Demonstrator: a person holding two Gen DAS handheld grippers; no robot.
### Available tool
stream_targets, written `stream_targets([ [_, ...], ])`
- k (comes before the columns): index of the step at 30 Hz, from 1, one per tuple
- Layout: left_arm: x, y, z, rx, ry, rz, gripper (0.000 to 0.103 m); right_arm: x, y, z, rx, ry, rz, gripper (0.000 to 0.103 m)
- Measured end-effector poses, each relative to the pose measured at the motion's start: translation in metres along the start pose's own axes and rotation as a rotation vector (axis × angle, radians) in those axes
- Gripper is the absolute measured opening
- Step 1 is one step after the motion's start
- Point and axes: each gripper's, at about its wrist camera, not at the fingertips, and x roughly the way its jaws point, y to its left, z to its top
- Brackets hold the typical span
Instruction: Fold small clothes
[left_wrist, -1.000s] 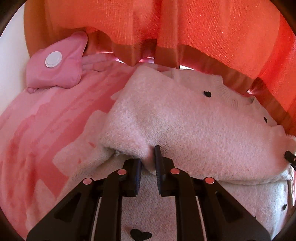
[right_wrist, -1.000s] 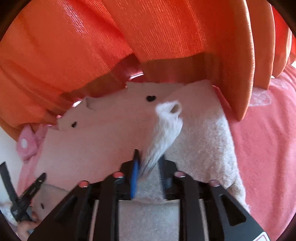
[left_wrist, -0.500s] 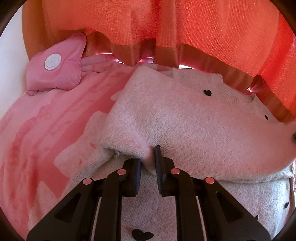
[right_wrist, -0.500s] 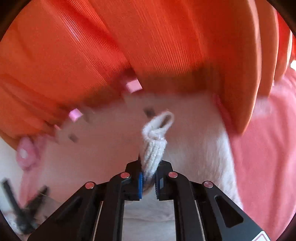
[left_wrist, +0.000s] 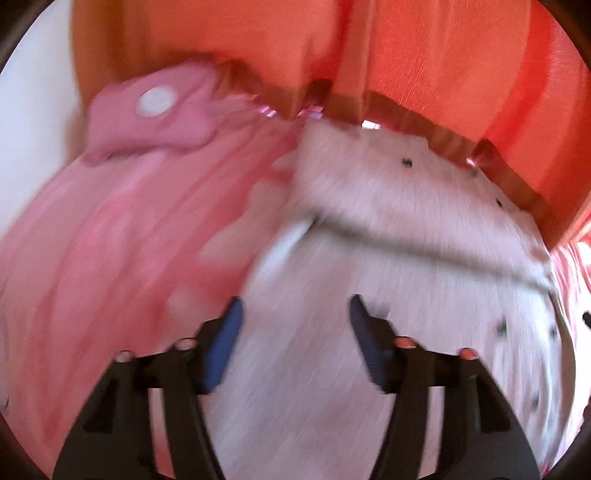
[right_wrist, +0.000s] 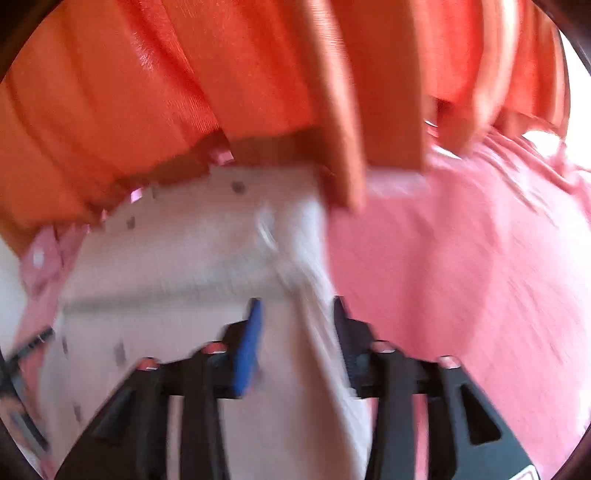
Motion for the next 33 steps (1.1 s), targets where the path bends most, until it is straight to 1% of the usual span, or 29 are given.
stream_targets([
  [1, -0.007, 0.008, -0.010, -0.005, 0.018, -0.012, 0.067, -0.012, -0.013, -0.029, -0.001, 0.053, -0.006, 0.048],
  [3, -0.028, 0.029, -0.045, -0.039, 0.081, -0.042, 0.072, -0.027, -0.028, -0.068, 0.021, 0.126, -0.021, 0.048],
  [4, -0.035, 0.035, -0.058, -0.061, 0.104, -0.057, 0.073, -0.034, -0.036, -0.089, 0.055, 0.168, 0.003, 0.048],
  [5, -0.041, 0.040, -0.073, -0.085, 0.136, -0.078, 0.075, -0.036, -0.037, -0.101, 0.080, 0.194, 0.033, 0.049],
  [6, -0.045, 0.042, -0.087, -0.104, 0.167, -0.109, 0.077, -0.038, -0.035, -0.114, 0.122, 0.213, 0.073, 0.049],
  [7, -0.047, 0.041, -0.093, -0.112, 0.170, -0.123, 0.078, -0.042, -0.036, -0.126, 0.168, 0.219, 0.117, 0.052],
  [8, -0.050, 0.038, -0.098, -0.113, 0.168, -0.127, 0.081, -0.046, -0.032, -0.129, 0.176, 0.210, 0.130, 0.055],
  [9, -0.053, 0.034, -0.100, -0.115, 0.171, -0.136, 0.081, -0.047, -0.027, -0.131, 0.170, 0.206, 0.130, 0.060],
  [10, -0.054, 0.031, -0.099, -0.128, 0.170, -0.159, 0.081, -0.047, -0.020, -0.130, 0.154, 0.200, 0.114, 0.061],
  [11, -0.053, 0.027, -0.098, -0.164, 0.174, -0.198, 0.081, -0.047, -0.016, -0.129, 0.146, 0.195, 0.106, 0.063],
  [13, -0.048, 0.023, -0.097, -0.210, 0.196, -0.234, 0.080, -0.041, -0.007, -0.123, 0.137, 0.182, 0.097, 0.064],
  [14, -0.044, 0.020, -0.095, -0.232, 0.201, -0.227, 0.072, -0.037, -0.004, -0.118, 0.139, 0.179, 0.090, 0.061],
  [15, -0.043, 0.017, -0.092, -0.238, 0.200, -0.188, 0.054, -0.034, 0.002, -0.115, 0.141, 0.183, 0.098, 0.052],
  [16, -0.043, 0.015, -0.090, -0.235, 0.198, -0.190, 0.042, -0.032, 0.005, -0.112, 0.144, 0.186, 0.085, 0.045],
  [17, -0.043, 0.014, -0.088, -0.239, 0.209, -0.214, 0.022, -0.030, 0.008, -0.109, 0.136, 0.181, 0.045, 0.037],
  [18, -0.046, 0.015, -0.087, -0.253, 0.213, -0.215, 0.020, -0.029, 0.010, -0.104, 0.130, 0.176, 0.022, 0.009],
  [19, -0.051, 0.018, -0.086, -0.272, 0.205, -0.225, 0.015, -0.033, 0.008, -0.102, 0.148, 0.170, 0.059, 0.009],
  [20, -0.060, 0.022, -0.085, -0.285, 0.193, -0.240, 0.014, -0.046, 0.004, -0.100, 0.193, 0.139, 0.109, 0.009],
  [22, -0.087, 0.025, -0.084, -0.265, 0.152, -0.268, 0.012, -0.082, 0.001, -0.096, 0.189, 0.057, 0.133, 0.007],
  [23, -0.107, 0.026, -0.085, -0.235, 0.130, -0.271, 0.010, -0.099, -0.001, -0.097, 0.181, 0.028, 0.141, 0.007],
  [25, -0.131, 0.032, -0.090, -0.202, 0.109, -0.274, 0.008, -0.129, -0.007, -0.104, 0.172, 0.004, 0.155, 0.007],
  [26, -0.147, 0.037, -0.097, -0.176, 0.105, -0.265, 0.003, -0.141, -0.012, -0.110, 0.168, 0.004, 0.160, 0.007],
  [28, -0.167, 0.053, -0.113, -0.156, 0.117, -0.266, 0.003, -0.162, -0.019, -0.126, 0.158, 0.025, 0.171, 0.007],
  [29, -0.180, 0.063, -0.127, -0.147, 0.134, -0.271, 0.003, -0.173, -0.022, -0.140, 0.143, 0.040, 0.169, 0.007],
  [30, -0.185, 0.070, -0.138, -0.138, 0.148, -0.266, 0.000, -0.178, -0.023, -0.151, 0.129, 0.056, 0.155, 0.007],
  [31, -0.189, 0.078, -0.149, -0.131, 0.163, -0.256, 0.000, -0.180, -0.024, -0.163, 0.112, 0.079, 0.133, 0.007],
  [32, -0.193, 0.085, -0.167, -0.124, 0.184, -0.248, 0.000, -0.172, -0.026, -0.179, 0.099, 0.118, 0.112, 0.007],
  [33, -0.191, 0.087, -0.175, -0.124, 0.197, -0.252, 0.000, -0.164, -0.031, -0.192, 0.112, 0.152, 0.107, 0.008],
])
